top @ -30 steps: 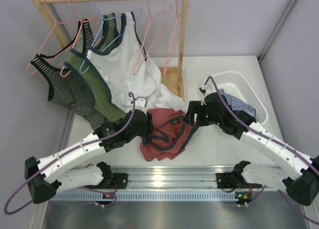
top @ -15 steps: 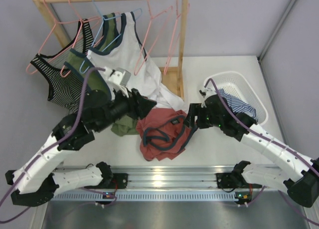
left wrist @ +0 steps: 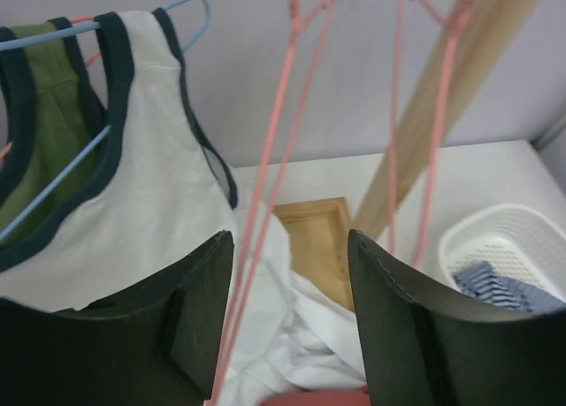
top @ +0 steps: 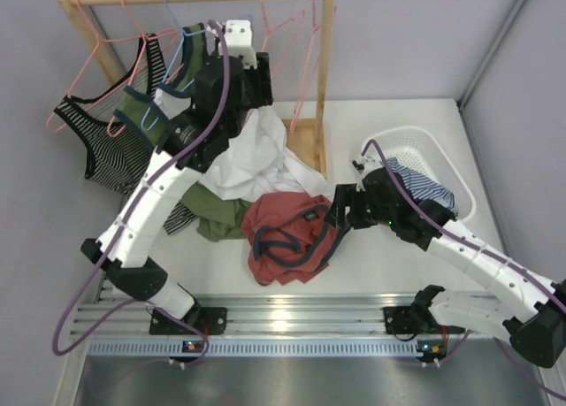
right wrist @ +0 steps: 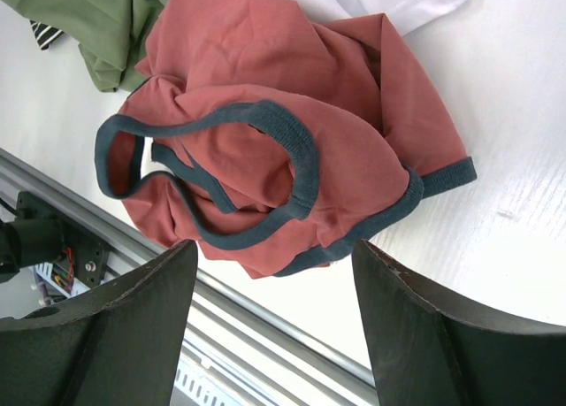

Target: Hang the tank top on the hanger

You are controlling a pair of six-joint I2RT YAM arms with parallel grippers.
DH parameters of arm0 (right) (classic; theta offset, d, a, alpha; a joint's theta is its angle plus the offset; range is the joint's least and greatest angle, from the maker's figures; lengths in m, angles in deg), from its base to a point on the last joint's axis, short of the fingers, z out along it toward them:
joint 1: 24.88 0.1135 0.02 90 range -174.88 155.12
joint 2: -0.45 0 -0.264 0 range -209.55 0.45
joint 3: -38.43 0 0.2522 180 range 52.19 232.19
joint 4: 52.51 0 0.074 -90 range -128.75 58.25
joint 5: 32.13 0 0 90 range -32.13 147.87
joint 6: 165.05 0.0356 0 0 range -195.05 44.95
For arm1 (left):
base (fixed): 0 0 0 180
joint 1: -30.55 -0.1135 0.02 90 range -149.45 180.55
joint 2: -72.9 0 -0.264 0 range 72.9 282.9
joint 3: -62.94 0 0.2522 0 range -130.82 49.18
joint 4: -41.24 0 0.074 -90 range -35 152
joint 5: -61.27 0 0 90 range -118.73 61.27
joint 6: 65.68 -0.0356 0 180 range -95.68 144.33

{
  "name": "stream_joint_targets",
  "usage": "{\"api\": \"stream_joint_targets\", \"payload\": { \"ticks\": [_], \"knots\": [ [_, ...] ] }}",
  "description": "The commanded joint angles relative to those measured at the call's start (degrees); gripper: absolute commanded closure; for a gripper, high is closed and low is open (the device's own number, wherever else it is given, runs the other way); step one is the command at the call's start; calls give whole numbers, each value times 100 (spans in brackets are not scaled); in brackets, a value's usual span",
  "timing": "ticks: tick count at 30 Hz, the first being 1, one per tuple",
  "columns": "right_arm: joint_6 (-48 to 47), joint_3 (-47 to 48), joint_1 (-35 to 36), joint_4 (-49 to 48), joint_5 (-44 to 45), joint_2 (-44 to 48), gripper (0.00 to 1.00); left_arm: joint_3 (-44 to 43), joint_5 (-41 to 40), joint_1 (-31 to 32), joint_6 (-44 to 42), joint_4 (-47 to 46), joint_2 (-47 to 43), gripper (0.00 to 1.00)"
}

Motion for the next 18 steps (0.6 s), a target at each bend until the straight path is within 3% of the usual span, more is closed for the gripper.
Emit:
{"api": "stream_joint_targets", "payload": {
  "ticks": [1, 6, 18],
  "knots": [
    [-94, 37, -49, -166, -94, 108, 29, -534, 174, -451, -402, -132, 249, 41],
    [-111, 73, -49, -123, -103, 108, 29, -526, 1385, -889, -649, -387, 337, 40],
    [-50, -59, -49, -18, -60, 363, 30, 116, 2836, -1698, -974, -862, 425, 41]
  ]
}}
